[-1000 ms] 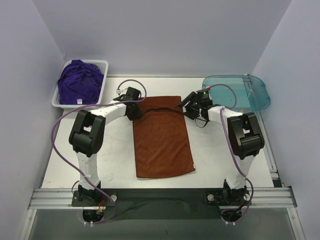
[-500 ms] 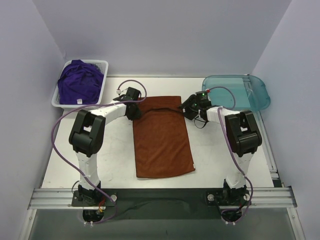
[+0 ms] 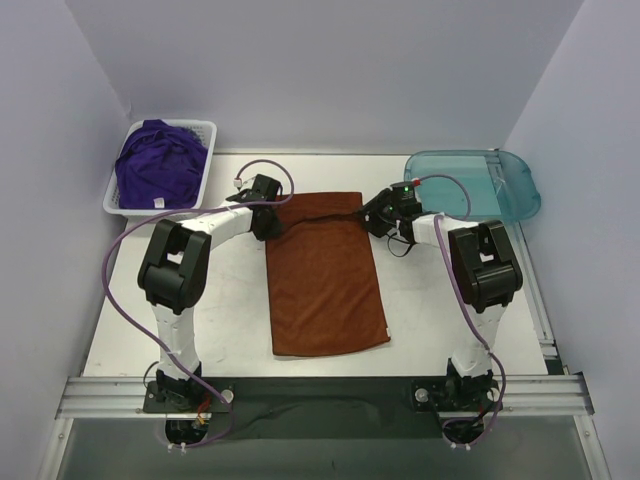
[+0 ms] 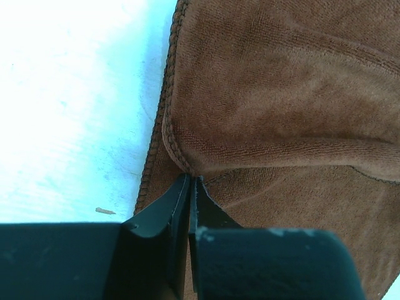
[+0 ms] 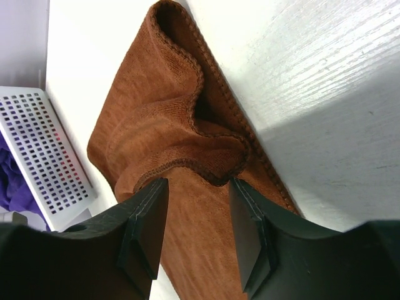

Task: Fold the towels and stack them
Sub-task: Fold the towel

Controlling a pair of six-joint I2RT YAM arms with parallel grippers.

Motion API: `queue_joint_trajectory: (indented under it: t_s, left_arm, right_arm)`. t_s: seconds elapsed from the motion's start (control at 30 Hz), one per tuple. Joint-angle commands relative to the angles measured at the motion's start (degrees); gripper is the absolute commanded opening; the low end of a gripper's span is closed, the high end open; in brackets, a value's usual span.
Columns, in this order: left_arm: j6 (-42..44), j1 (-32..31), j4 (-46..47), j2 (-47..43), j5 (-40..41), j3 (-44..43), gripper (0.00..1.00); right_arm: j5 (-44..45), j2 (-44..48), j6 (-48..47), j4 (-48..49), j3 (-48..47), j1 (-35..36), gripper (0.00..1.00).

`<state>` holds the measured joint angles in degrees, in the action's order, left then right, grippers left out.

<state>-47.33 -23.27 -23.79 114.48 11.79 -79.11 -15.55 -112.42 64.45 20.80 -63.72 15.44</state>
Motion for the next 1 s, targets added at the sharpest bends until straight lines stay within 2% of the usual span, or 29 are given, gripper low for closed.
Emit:
queue_joint_trajectory:
  t_s: [0.0,0.2,0.7,0.97]
  left_arm:
    - [0.5,0.3,0.4,-2.0,0.1,-0.2,0.10]
    - [0.5,0.4,0.6,-3.0,-0.1,0.3,0.07]
    - [0.9,0.9,1.5,-4.7,-1.5,1.0,0.07]
    - [0.9,1.0,2.0,-5.1,-2.1,1.3,0.07]
  right_arm:
    - [1.0,0.6,2.8,0.5,1.3,0.0,0.45]
    - [2.7,1.5,6.2,0.4,2.6,0.7,0.48]
    - [14.7,5.8,11.5,-4.3,4.7,3.5,0.50]
    - [15.3,4.8,14.6,-4.3,3.3,3.9,0.49]
